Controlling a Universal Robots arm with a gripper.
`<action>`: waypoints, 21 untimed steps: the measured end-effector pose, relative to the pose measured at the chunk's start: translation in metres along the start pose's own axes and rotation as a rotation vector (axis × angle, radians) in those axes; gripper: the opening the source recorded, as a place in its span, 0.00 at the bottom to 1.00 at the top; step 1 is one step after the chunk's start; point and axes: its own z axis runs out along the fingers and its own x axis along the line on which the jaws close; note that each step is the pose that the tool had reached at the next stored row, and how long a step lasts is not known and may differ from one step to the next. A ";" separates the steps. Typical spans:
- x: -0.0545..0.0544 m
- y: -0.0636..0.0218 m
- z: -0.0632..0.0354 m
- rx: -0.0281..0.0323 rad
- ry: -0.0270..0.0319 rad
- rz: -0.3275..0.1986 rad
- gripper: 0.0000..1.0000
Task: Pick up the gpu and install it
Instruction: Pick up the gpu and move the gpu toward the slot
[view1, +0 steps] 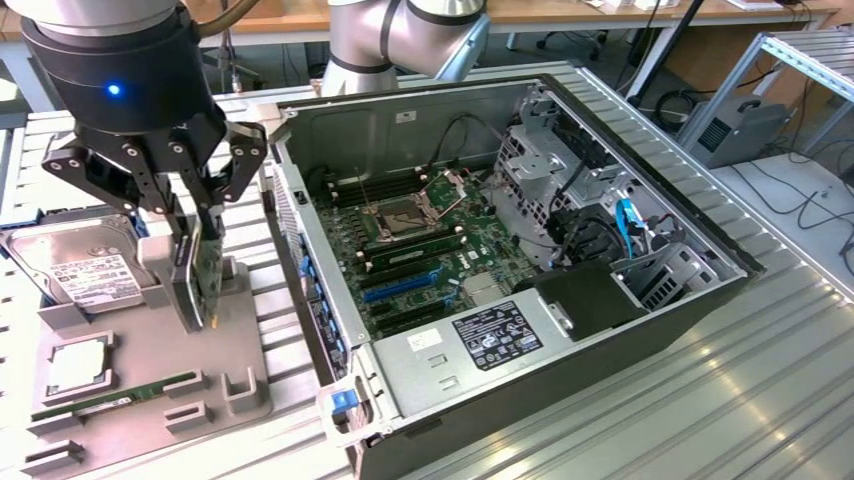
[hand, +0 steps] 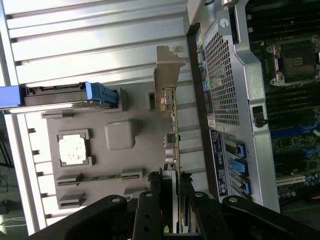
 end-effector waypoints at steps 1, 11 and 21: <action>0.000 0.0000 -0.0003 0.0000 0.0001 0.000 0.27; 0.000 0.0001 -0.0045 0.0000 0.0000 0.000 0.27; 0.000 0.0001 -0.0088 0.0000 0.0000 0.000 0.27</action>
